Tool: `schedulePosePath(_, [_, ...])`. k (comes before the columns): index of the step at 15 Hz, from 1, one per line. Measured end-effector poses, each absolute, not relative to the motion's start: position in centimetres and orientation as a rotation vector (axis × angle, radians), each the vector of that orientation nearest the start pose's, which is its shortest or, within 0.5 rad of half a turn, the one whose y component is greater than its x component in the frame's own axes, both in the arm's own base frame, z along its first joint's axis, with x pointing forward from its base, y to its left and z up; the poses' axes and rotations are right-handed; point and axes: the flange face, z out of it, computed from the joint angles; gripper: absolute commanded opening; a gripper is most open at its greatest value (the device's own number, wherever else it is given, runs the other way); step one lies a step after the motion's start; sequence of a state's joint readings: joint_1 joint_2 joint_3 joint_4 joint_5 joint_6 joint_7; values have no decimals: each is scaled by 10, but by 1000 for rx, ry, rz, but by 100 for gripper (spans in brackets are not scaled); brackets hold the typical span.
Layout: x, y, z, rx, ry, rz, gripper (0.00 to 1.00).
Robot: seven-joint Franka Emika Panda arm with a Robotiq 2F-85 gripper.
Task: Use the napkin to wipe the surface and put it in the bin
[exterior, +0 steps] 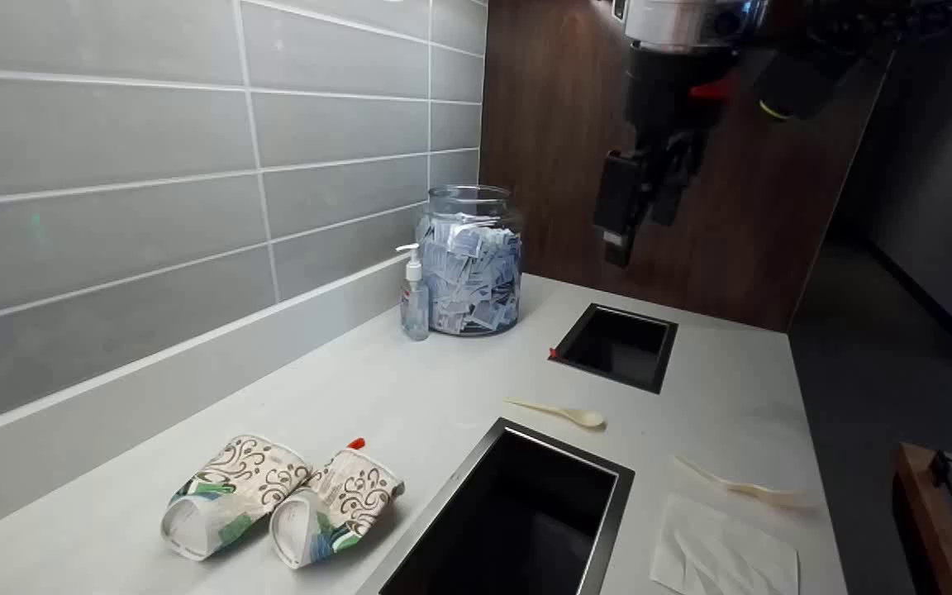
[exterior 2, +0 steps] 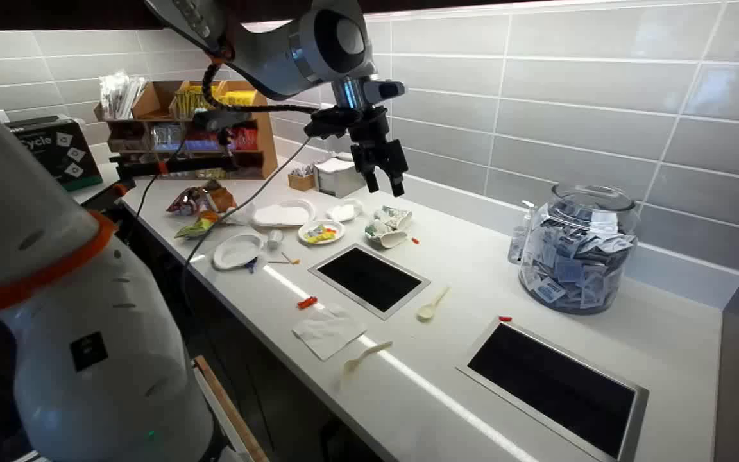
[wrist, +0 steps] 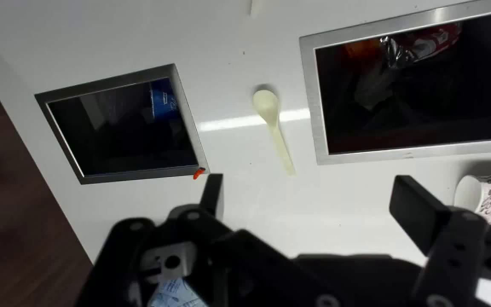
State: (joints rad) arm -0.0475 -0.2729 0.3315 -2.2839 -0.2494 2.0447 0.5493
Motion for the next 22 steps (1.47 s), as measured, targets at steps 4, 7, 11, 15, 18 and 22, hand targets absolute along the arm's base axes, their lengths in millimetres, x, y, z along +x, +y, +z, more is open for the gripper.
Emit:
schedulePosePath(4, [454, 125, 462, -3401, 278, -236, 100])
schedulePosePath(7, [454, 125, 462, -3401, 278, -236, 100])
schedulePosePath(11, [453, 125, 459, -3396, 274, -218, 100])
schedulePosePath(15, [439, 132, 430, -3406, 210, -168, 100])
schedulePosePath(18, [424, 140, 400, -3382, 109, -214, 100])
schedulePosePath(22, [400, 130, 351, -3260, -39, -347, 100])
